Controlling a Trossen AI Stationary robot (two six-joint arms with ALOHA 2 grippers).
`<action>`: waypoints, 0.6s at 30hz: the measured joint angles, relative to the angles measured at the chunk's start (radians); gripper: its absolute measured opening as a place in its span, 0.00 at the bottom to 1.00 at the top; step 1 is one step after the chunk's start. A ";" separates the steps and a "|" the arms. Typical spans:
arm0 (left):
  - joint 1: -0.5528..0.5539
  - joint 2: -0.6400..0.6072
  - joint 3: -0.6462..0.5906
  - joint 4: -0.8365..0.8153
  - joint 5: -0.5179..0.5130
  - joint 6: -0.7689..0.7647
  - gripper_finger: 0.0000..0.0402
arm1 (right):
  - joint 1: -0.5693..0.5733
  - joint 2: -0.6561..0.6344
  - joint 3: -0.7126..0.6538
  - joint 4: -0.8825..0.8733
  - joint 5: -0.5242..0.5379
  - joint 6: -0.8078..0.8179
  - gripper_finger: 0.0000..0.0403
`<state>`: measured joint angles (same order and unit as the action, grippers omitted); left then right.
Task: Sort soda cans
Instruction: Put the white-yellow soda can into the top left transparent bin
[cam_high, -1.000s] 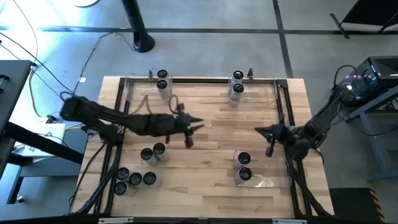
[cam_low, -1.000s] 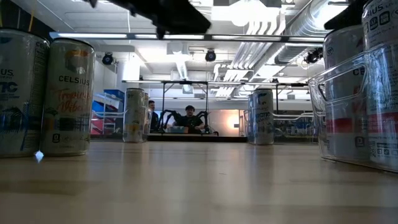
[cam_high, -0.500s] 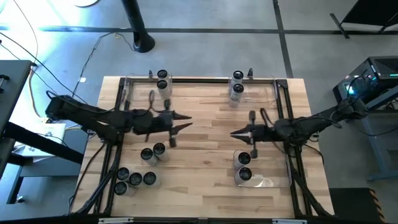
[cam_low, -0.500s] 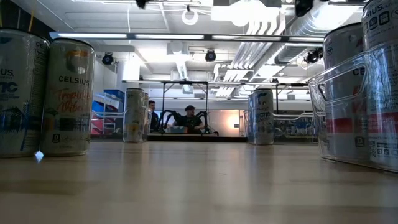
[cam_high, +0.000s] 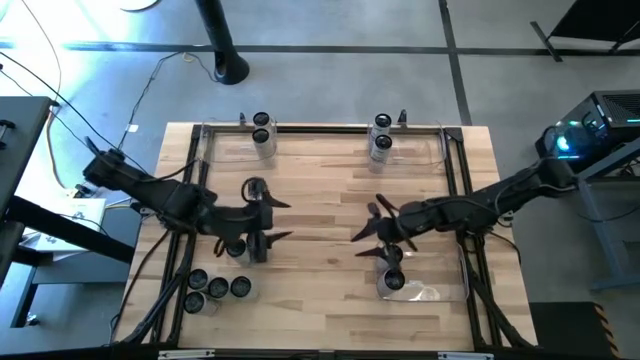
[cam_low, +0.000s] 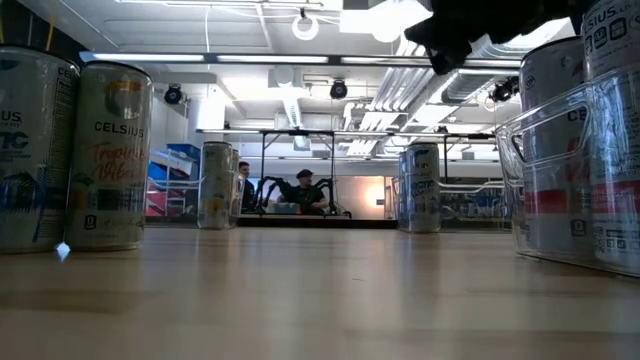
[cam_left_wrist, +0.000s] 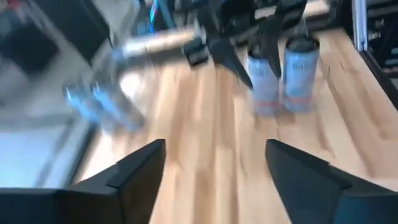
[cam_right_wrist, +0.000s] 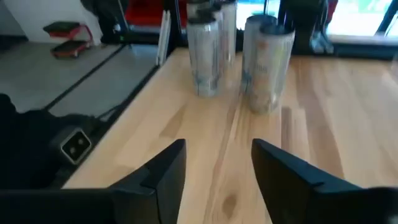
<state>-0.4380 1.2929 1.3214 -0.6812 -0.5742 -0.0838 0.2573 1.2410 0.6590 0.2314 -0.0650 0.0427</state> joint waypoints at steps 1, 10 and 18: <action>-0.002 0.023 0.042 -0.073 0.011 -0.068 0.72 | 0.001 0.007 0.000 -0.008 0.000 0.002 0.44; 0.008 0.154 0.136 -0.494 0.193 -0.794 0.81 | 0.000 0.016 0.000 -0.018 0.001 -0.056 0.44; 0.004 0.207 0.113 -0.567 0.286 -1.017 0.81 | 0.000 0.016 0.000 -0.019 0.001 -0.074 0.44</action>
<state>-0.4339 1.5002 1.4349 -1.2484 -0.2880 -1.1004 0.2577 1.2572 0.6590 0.2127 -0.0643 -0.0316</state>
